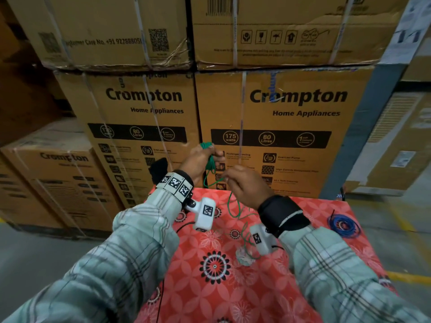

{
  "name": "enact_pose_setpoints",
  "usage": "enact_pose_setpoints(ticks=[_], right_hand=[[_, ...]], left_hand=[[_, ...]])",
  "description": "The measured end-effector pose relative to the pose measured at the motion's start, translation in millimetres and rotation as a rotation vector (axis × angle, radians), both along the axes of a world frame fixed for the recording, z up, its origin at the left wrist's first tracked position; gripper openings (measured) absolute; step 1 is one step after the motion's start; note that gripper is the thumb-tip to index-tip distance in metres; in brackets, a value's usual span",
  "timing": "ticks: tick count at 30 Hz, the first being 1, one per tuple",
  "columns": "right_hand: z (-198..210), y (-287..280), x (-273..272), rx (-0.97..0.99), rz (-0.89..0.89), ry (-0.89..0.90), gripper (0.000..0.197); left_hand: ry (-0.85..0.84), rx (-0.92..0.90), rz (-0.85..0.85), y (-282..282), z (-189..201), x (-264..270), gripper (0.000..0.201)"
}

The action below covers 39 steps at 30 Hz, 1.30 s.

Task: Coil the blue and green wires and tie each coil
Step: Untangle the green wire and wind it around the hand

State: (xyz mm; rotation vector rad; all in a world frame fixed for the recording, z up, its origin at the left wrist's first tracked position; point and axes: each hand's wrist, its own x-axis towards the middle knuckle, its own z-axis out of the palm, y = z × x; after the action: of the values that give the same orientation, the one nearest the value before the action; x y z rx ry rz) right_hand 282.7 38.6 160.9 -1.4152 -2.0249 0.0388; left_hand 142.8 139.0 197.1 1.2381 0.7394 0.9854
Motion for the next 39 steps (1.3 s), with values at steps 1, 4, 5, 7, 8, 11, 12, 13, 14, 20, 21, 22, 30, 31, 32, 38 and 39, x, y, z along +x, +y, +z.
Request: enact_pose_setpoints(ticks=[1, 4, 5, 7, 8, 11, 12, 13, 14, 20, 21, 22, 30, 31, 32, 38, 39], right_hand=[[6, 0, 3, 0.023, -0.009, 0.013, 0.023], [18, 1, 11, 0.060, -0.087, 0.030, 0.017], [20, 2, 16, 0.074, -0.114, 0.029, 0.016], [23, 6, 24, 0.077, -0.148, 0.019, 0.016], [24, 8, 30, 0.066, -0.158, 0.020, 0.017], [24, 15, 47, 0.017, -0.173, 0.040, 0.013], [24, 16, 51, -0.001, -0.167, 0.043, 0.012], [25, 16, 54, -0.021, -0.161, 0.055, 0.012], [24, 18, 56, -0.040, -0.153, 0.086, 0.011], [8, 19, 60, -0.106, -0.180, 0.383, 0.036], [5, 17, 61, -0.121, -0.178, 0.425, 0.039], [-1, 20, 64, -0.138, -0.183, 0.472, 0.041], [-47, 17, 52, -0.309, -0.388, 0.564, 0.035], [-55, 14, 48, -0.338, -0.391, 0.507, 0.031], [-65, 14, 45, -0.352, -0.383, 0.445, 0.026], [-79, 13, 27, -0.348, -0.242, 0.009, 0.017], [-76, 13, 23, -0.330, -0.215, -0.059, 0.018]], left_hand=[[0.082, 0.047, -0.024, -3, -5, -1, 0.025], [0.282, 0.104, -0.119, -18, -9, -1, 0.026], [0.311, 0.097, -0.149, -23, -9, 0, 0.024], [0.312, 0.023, -0.214, -30, -10, 0, 0.022], [0.285, -0.039, -0.253, -32, -11, -1, 0.022], [0.212, -0.174, -0.368, -33, -13, -4, 0.025], [0.216, -0.198, -0.395, -33, -13, -5, 0.027], [0.227, -0.214, -0.417, -34, -12, -5, 0.028], [0.232, -0.230, -0.436, -35, -10, -6, 0.029], [0.099, -0.351, -0.558, -27, -1, -10, 0.027], [0.078, -0.348, -0.583, -25, 0, -11, 0.025], [0.055, -0.343, -0.608, -25, 2, -13, 0.023], [-0.446, -0.358, -0.443, -9, 29, -13, 0.029], [-0.509, -0.351, -0.373, -3, 32, -11, 0.029], [-0.560, -0.353, -0.311, 3, 34, -10, 0.029], [-0.633, -0.315, -0.036, 26, 24, -4, 0.022], [-0.634, -0.300, -0.007, 28, 23, -3, 0.023]])
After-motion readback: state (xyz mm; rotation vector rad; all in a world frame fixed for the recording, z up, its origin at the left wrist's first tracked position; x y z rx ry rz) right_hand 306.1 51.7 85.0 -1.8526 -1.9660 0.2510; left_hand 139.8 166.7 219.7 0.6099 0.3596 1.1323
